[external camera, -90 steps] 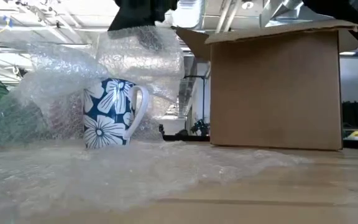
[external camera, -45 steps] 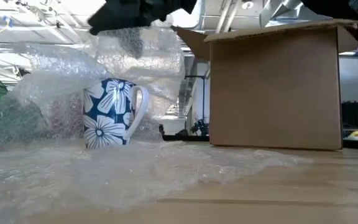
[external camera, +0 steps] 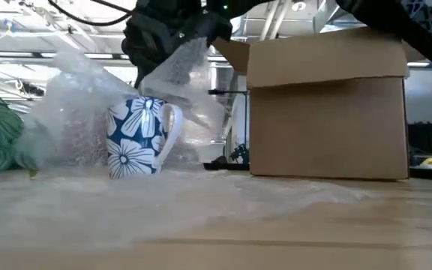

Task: Wrap mug
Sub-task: Wrap the blue mug with bubble wrap

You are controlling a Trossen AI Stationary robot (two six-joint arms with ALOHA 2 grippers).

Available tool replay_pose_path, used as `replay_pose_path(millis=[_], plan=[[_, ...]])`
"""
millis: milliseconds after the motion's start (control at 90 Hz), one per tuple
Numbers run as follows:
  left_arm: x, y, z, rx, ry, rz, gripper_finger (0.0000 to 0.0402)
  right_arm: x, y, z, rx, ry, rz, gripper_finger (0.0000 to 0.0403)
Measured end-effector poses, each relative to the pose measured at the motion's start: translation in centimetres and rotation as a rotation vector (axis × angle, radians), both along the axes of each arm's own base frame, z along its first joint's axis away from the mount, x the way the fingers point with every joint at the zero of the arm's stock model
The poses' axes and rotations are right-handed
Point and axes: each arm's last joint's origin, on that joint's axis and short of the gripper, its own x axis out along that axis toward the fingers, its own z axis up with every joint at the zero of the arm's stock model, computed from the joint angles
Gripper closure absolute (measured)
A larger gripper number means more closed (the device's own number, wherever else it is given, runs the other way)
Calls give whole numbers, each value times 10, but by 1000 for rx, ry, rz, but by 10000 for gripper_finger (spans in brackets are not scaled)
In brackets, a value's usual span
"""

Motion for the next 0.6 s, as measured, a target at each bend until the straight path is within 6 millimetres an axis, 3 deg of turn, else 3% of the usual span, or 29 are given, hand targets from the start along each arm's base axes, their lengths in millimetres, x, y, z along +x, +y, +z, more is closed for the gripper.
replay_pose_path(millis=[300,422,600], plan=[[1,0,0,1,-2,-2,284,-2,-2,-18,-34,92,-3,347],[1,0,0,4,-1,-4,284,-4,1,-11,-37,83,3,347],[1,0,0,8,2,-6,284,-5,1,14,-41,59,1,347]])
